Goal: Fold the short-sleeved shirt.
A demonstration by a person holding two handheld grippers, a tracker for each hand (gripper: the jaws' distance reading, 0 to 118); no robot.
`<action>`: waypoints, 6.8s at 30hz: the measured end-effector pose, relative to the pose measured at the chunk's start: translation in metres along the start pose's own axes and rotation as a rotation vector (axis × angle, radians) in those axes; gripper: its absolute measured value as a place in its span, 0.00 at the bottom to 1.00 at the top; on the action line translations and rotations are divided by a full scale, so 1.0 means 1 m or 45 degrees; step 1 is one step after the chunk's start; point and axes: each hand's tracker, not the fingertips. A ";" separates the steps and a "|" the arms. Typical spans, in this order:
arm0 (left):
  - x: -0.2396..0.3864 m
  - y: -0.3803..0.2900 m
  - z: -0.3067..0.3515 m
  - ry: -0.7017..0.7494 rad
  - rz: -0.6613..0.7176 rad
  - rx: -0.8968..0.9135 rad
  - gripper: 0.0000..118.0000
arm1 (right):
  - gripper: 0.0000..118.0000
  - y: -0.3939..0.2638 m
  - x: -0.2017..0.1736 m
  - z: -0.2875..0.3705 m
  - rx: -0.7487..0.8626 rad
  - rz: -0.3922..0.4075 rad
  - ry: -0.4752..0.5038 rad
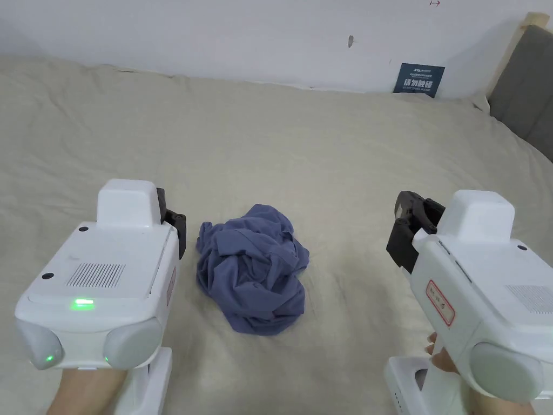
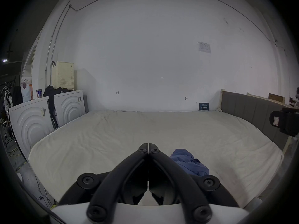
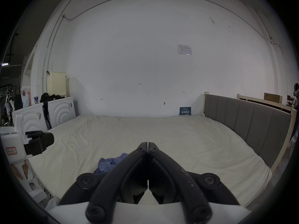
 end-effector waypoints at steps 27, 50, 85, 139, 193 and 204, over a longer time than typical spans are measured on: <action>0.034 -0.034 -0.303 -0.062 0.029 -1.143 0.95 | 0.01 -0.038 0.024 -0.075 -0.282 0.035 -0.003; -0.001 0.010 -0.242 -0.212 0.165 -0.904 0.08 | 1.00 -0.042 0.017 -0.127 -0.629 -0.006 0.152; -0.082 -0.046 -0.206 -0.185 0.383 -0.994 0.08 | 0.08 -0.061 -0.036 -0.302 -1.132 -0.146 0.051; -0.096 0.390 -0.216 0.153 0.252 0.165 0.08 | 0.08 0.381 0.124 -0.225 -0.119 -0.248 -0.399; -0.024 0.020 0.012 0.023 -0.063 0.154 0.98 | 1.00 0.001 0.039 0.027 -0.051 0.005 -0.230; 0.001 0.002 0.022 -0.059 -0.105 0.119 0.00 | 0.01 -0.001 0.039 0.034 0.004 -0.015 -0.226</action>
